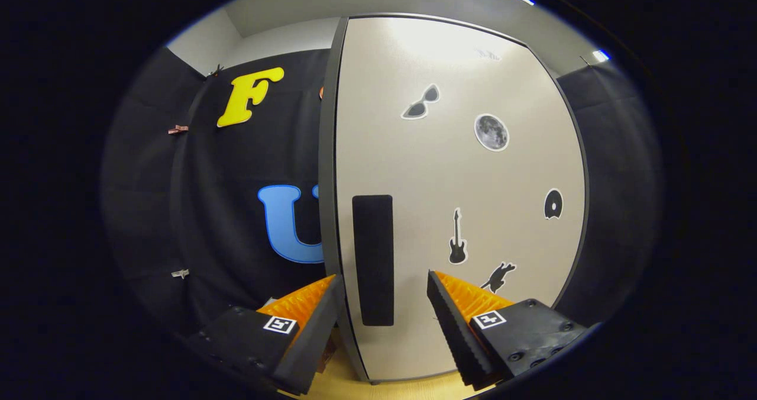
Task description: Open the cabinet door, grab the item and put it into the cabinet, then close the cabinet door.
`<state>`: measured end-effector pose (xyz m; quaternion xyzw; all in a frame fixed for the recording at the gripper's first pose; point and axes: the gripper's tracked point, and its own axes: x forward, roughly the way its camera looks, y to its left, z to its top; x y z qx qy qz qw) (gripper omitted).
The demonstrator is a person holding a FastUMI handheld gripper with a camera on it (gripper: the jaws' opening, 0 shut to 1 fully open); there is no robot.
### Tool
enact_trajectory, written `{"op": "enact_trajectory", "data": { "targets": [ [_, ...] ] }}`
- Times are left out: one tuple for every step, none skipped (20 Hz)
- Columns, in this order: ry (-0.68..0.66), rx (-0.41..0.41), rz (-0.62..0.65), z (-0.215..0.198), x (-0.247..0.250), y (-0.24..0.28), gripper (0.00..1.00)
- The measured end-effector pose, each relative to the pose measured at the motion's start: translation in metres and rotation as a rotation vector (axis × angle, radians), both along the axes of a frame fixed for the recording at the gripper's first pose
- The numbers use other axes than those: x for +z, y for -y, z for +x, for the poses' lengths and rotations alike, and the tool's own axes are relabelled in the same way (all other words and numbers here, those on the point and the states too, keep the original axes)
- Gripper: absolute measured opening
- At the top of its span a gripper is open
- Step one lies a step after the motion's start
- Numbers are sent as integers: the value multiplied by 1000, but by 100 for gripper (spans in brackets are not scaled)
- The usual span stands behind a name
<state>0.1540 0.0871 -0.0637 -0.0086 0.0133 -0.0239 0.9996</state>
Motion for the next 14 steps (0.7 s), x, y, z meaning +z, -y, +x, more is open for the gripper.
{"op": "enact_trajectory", "data": {
  "targets": [
    [8,-4,-5,5,-1,-1,92],
    [15,-10,-12,3,1,-2,87],
    [16,-16,-17,5,0,-3,69],
    [17,-21,-22,8,-2,-3,65],
    [13,-24,-23,11,-4,-4,61],
    [5,-23,-23,13,-8,-6,61],
    [-3,-26,-23,16,-11,-6,61],
    [-24,-55,-30,15,-14,-1,61],
    [-13,-59,-31,25,-18,-1,39],
    [-13,-64,-36,16,-14,-2,39],
    [-12,-66,-42,16,-14,-2,39],
    [-9,-73,-47,16,-13,0,39],
    [-11,-75,-44,16,-15,0,30],
    [-15,-81,-40,15,-14,1,30]
  ]
}}
